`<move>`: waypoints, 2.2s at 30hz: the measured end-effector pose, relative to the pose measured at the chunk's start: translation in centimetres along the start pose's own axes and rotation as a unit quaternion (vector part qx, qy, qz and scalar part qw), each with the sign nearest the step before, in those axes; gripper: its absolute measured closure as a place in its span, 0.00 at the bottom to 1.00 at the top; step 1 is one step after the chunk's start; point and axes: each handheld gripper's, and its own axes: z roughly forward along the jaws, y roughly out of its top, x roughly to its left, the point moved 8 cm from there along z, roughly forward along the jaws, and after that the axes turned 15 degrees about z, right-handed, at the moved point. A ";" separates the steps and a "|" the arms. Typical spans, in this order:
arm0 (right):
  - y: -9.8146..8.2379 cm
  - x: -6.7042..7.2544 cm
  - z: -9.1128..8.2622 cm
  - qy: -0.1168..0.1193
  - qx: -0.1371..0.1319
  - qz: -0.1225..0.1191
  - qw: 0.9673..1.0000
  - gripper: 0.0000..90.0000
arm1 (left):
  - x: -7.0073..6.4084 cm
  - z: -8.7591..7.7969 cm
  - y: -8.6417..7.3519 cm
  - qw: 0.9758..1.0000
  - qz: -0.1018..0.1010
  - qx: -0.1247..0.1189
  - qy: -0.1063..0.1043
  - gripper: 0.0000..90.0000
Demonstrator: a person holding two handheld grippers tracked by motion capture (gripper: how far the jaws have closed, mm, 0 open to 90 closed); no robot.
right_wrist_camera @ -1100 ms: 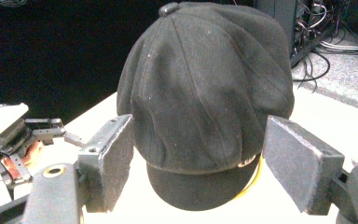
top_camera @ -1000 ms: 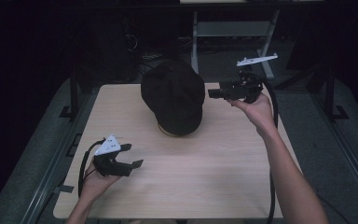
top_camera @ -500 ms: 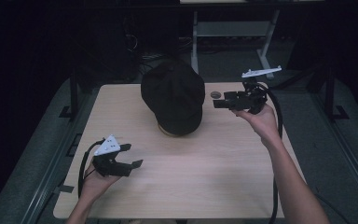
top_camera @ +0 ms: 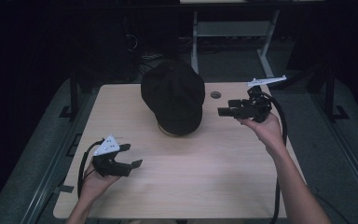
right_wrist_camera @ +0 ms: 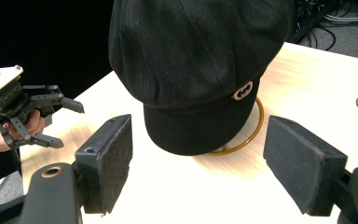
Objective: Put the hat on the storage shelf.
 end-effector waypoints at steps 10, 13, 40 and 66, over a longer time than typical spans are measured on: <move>-2.0 -0.8 -0.5 0.000 0.005 0.010 1.000 0.26 | 0.2 -0.2 -0.1 1.000 -0.001 0.000 0.002 0.23; -2.3 -1.0 -0.6 0.004 0.003 0.016 1.000 0.26 | 0.1 -0.2 -0.2 1.000 -0.001 0.000 0.002 0.23; -9.2 -4.2 -2.6 0.001 0.018 0.064 0.998 0.26 | 0.0 -0.3 -0.3 1.000 -0.005 -0.006 -0.004 0.23; -16.2 -3.8 -3.3 0.002 0.033 0.068 0.997 0.25 | -0.3 -0.3 -0.2 1.000 -0.008 -0.009 -0.017 0.21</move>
